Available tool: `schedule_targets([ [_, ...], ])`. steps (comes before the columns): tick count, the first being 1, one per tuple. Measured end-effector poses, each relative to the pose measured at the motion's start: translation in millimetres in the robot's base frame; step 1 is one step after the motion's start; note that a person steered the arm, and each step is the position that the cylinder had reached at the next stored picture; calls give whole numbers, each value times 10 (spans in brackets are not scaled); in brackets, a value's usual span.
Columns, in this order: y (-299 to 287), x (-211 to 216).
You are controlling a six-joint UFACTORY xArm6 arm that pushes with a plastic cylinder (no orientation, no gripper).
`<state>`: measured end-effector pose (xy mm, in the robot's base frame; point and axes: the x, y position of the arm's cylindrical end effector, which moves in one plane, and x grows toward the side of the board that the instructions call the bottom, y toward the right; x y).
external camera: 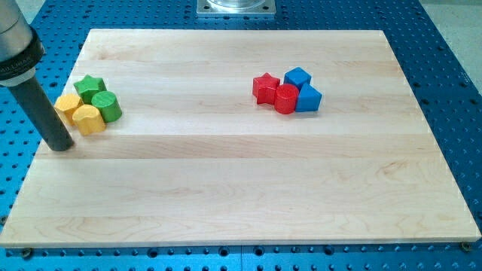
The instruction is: Separate the red and blue blocks from each other
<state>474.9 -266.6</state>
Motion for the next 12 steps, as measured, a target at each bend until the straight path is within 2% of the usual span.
schedule_targets([
  [2, 8, 126],
  [3, 419, 434],
  [4, 1202, 178],
  [5, 1690, -443],
  [6, 1718, -837],
  [7, 1981, -1074],
  [10, 3430, -1109],
  [11, 3720, -1109],
  [12, 3756, -1071],
])
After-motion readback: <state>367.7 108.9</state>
